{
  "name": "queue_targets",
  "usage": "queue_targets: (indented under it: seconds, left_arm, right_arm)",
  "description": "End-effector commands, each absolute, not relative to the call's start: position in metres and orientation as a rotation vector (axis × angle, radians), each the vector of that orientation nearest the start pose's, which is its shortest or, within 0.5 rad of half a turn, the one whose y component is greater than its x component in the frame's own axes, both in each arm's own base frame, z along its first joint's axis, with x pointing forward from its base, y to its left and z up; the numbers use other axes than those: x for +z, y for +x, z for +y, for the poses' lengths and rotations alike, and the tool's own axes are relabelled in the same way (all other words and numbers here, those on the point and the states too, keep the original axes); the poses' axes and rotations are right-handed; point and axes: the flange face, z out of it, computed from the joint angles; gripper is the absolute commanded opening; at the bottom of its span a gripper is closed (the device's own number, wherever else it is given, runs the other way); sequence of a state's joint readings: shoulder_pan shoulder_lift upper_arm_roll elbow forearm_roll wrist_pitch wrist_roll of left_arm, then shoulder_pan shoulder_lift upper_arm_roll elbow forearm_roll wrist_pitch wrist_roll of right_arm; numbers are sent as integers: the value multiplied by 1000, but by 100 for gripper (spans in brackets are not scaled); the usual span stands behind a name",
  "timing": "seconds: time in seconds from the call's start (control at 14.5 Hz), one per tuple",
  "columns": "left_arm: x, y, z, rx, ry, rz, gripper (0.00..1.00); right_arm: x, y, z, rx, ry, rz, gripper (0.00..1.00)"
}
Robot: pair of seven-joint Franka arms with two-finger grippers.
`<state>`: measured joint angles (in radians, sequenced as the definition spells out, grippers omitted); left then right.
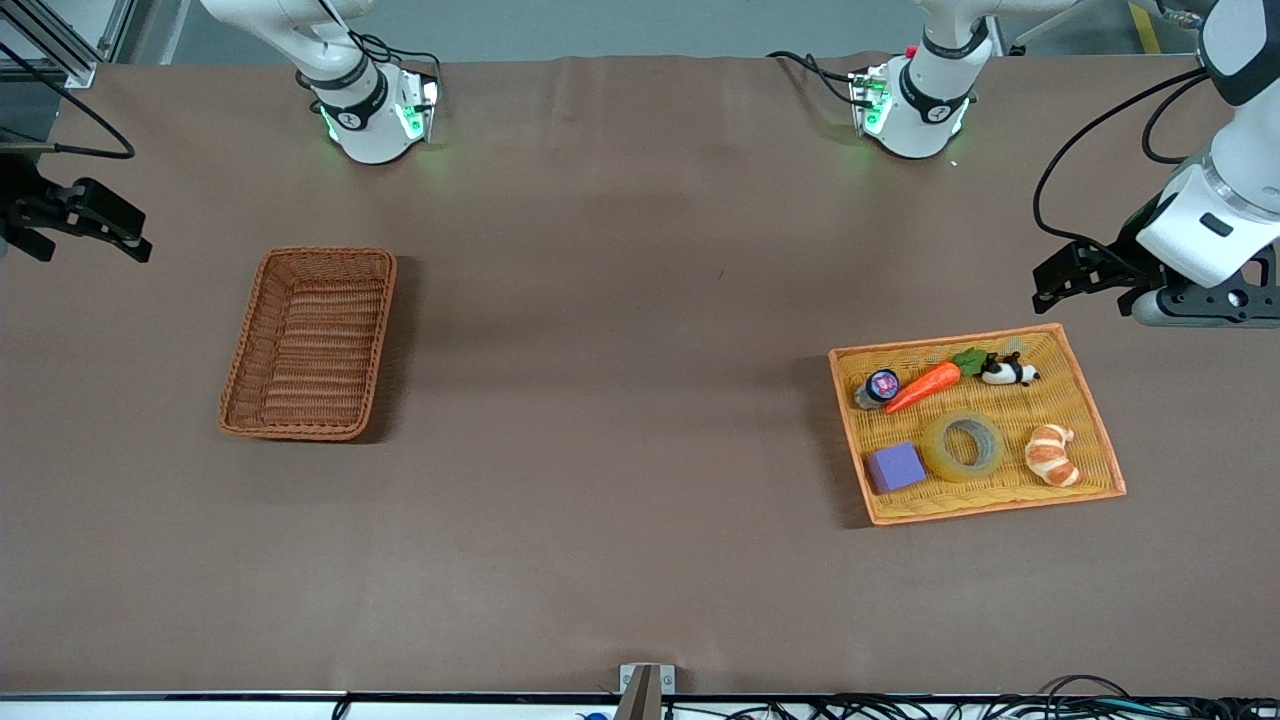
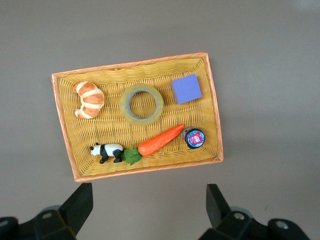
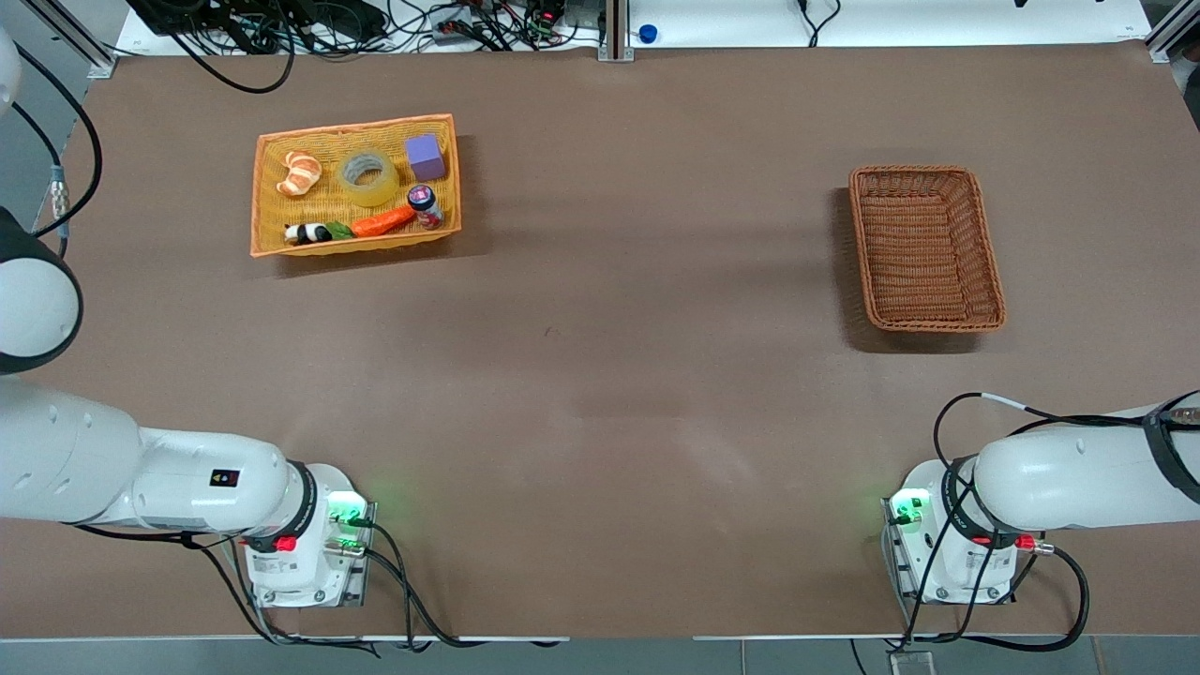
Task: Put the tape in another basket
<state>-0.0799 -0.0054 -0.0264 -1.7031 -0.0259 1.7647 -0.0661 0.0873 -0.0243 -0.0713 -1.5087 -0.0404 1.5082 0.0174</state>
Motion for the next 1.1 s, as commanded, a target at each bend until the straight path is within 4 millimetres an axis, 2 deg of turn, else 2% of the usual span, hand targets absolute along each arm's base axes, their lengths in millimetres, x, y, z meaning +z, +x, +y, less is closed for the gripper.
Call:
queue_targets:
  seconds: [0.0,0.34,0.69,0.83,0.9,1.03]
  left_arm:
    - [582,564,-62,-93,-3151,57,100]
    - [578,568,-58,-87,-3143,63,100]
    - [543,590,-57,-69,-3128,73,100]
    - [521,607,-50,-95,-3125,55,100]
    - [502,618,-42,-95,-3127,39,100]
    - [447,641,-42,-78,-3130,36,100]
  right_arm:
    - [666,537,5,-41,-3157,-7,100]
    - [666,537,5,-39,-3157,-7,100]
    - [666,537,5,-39,-3157,-7,100]
    - [666,537,4,-39,-3157,-5,100]
    - [666,537,4,-39,-3157,-5,100]
    - [666,537,4,-39,-3157,-5,100]
